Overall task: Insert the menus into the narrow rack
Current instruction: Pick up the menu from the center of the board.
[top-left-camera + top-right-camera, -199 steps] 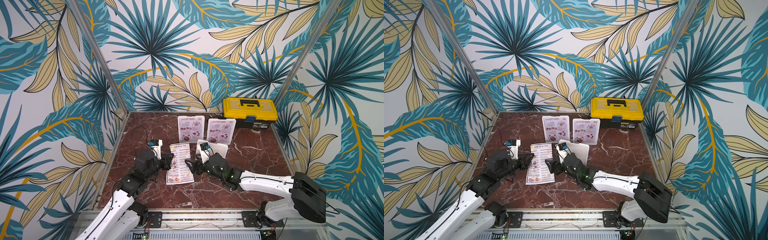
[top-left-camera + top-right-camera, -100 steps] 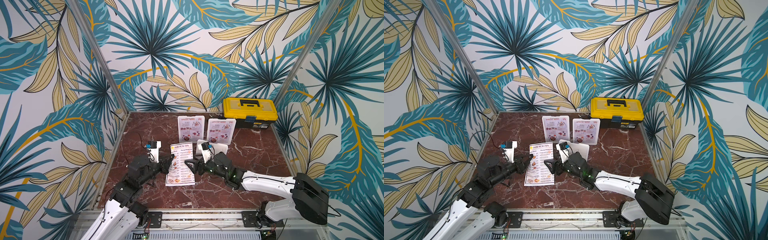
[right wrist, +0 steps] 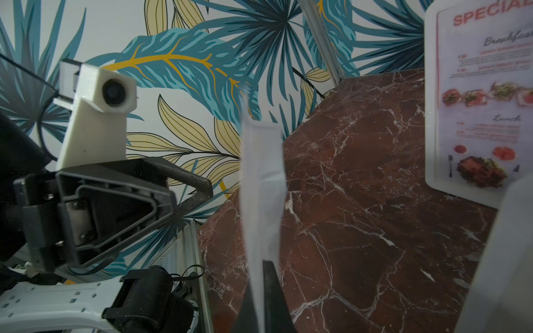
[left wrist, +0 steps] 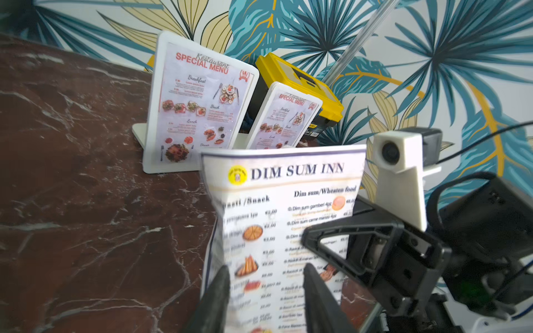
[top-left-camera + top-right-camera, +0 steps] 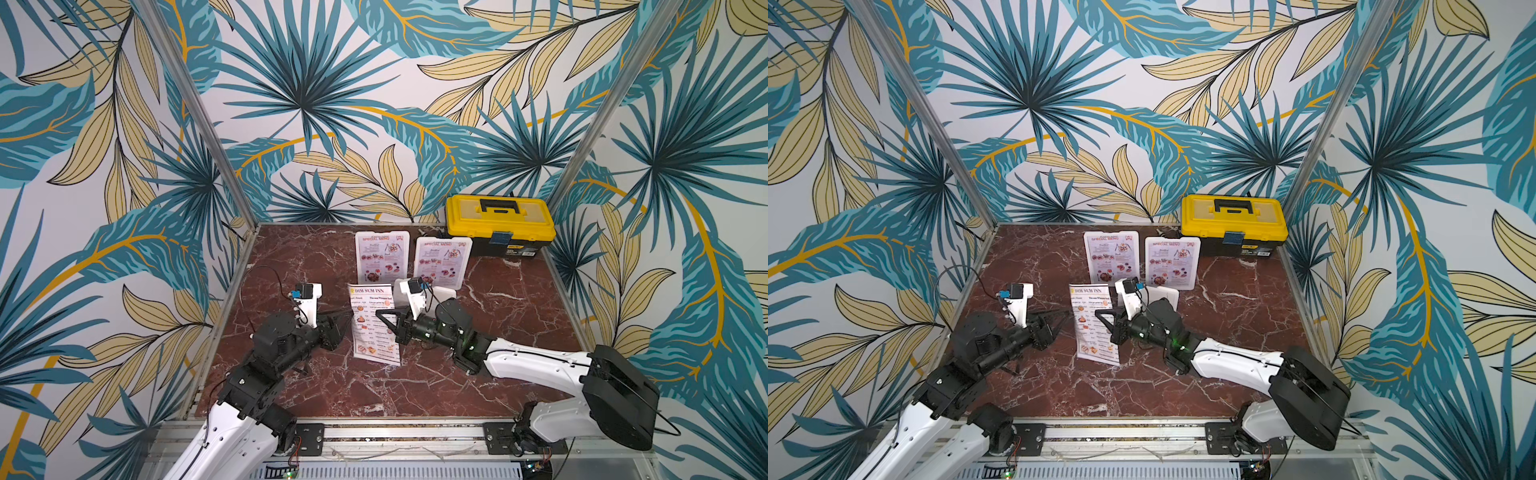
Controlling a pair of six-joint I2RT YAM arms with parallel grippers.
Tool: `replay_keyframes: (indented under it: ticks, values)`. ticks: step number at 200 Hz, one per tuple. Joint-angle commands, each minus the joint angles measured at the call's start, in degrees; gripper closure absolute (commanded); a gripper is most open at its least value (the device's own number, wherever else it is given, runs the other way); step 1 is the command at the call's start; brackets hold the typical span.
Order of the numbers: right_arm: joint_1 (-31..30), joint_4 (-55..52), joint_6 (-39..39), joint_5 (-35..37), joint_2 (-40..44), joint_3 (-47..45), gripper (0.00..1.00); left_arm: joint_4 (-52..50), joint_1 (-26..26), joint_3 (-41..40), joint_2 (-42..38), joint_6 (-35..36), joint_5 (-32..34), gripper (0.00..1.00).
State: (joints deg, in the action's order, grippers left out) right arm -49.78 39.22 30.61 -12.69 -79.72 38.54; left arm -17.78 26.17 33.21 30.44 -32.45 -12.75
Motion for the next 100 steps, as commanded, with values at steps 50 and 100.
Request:
replay_keyframes:
  ticks: [50, 100]
  values:
    - [1.44, -0.49, -5.38, -4.86, 6.17, -3.26, 1.0, 20.72, -0.21, -14.35, -2.84, 3.74, 0.11, 0.0]
    - [2.07, -2.56, -7.75, -4.33, 13.5, -7.27, 1.0, 38.11, -5.97, -17.39, 1.03, 2.93, -20.5, 0.0]
